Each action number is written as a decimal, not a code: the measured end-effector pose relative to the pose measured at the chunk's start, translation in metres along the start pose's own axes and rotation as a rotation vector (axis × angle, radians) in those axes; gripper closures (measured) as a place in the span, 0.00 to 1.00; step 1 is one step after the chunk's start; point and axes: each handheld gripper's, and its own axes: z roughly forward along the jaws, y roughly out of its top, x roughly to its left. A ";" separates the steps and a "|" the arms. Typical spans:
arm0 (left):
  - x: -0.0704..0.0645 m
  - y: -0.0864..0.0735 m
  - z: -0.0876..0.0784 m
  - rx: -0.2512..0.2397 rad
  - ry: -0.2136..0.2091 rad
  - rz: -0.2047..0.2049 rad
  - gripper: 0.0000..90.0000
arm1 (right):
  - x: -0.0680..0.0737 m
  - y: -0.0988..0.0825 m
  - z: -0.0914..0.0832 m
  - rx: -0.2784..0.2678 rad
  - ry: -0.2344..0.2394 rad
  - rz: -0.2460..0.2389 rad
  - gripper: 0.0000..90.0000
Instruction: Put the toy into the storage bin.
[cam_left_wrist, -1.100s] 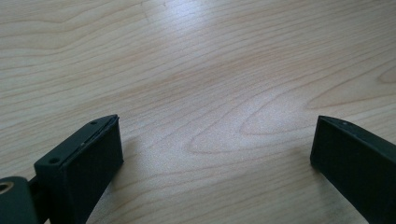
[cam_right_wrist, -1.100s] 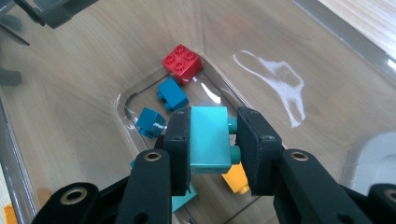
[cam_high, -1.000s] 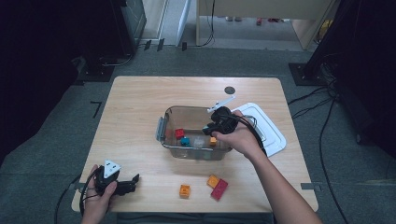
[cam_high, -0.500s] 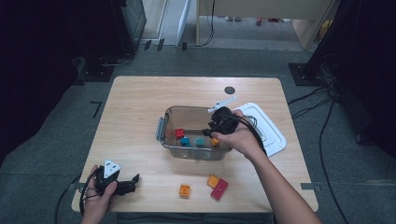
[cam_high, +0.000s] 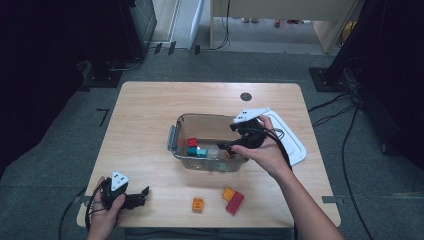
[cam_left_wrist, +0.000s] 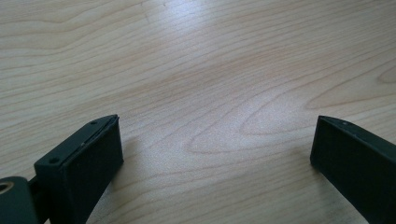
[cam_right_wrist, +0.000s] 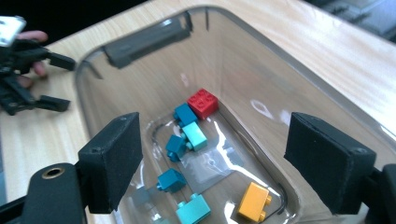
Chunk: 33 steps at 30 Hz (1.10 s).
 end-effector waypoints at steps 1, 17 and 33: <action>0.000 0.000 0.000 0.001 0.000 0.001 0.02 | 0.002 -0.001 -0.004 -0.017 0.003 -0.002 0.21; 0.000 0.000 0.000 0.003 -0.001 0.001 0.02 | 0.042 -0.036 -0.059 -0.136 0.004 -0.058 0.20; 0.000 0.000 0.000 0.002 0.000 0.001 0.02 | 0.080 -0.095 -0.067 -0.129 0.040 -0.098 0.19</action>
